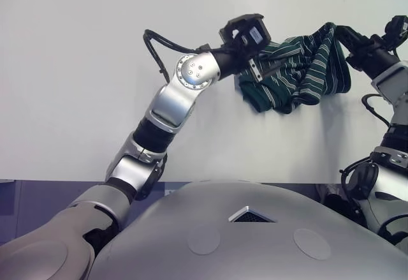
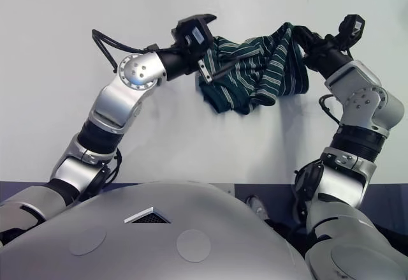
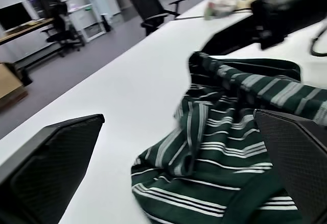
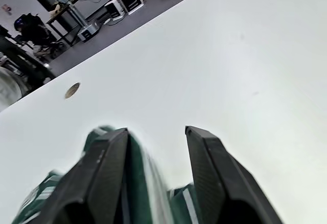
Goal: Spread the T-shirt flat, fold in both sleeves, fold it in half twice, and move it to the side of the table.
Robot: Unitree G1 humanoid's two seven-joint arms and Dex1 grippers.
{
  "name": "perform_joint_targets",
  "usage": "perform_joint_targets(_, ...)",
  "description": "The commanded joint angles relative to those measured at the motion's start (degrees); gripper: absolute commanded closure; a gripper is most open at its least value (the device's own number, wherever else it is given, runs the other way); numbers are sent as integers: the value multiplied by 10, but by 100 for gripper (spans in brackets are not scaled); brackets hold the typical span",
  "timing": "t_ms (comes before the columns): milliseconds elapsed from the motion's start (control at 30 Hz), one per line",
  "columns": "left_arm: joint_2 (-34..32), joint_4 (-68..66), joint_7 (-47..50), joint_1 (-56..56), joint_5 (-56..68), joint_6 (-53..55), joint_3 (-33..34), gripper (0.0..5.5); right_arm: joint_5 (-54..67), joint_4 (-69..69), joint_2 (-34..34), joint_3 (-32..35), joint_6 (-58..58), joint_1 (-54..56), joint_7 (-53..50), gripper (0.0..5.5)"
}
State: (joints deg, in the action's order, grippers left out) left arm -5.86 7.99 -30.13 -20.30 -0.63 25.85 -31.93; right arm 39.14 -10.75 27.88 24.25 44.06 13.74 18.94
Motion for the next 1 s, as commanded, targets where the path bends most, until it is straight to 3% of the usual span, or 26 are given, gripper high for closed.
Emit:
perform_joint_targets(33, 29, -31, -20, -16, 12, 14, -18, 12, -37, 2, -29, -4, -63, 9, -22, 341)
perform_joint_targets(200, 124, -60, -19, -14, 117, 120, 40, 12, -81, -3, -52, 0, -150, 5, -43, 341)
perform_joint_targets(367, 103, -96, -5, -31, 29, 70, -64, 12, -105, 2, -58, 7, -221, 8, -53, 341)
perform_joint_targets(433, 89, -128, 26, -53, -43, 1, -106, 12, -108, 6, -58, 11, -234, 19, -59, 341)
perform_joint_targets(600, 94, -185, 56, -73, -128, -103, -153, 26, -110, -10, -50, 11, -241, 37, -63, 341)
perform_joint_targets(733, 102, -176, 26, -69, -105, -137, -125, 99, -114, -28, -44, 16, -245, 44, -68, 341)
perform_joint_targets(833, 90, -148, -31, -69, -69, -131, -107, 99, -115, -34, -43, 18, -248, 44, -71, 341)
perform_joint_targets(1000, 93, -206, -81, -57, -72, -158, -136, 99, -118, -46, -48, 24, -251, 58, -82, 341)
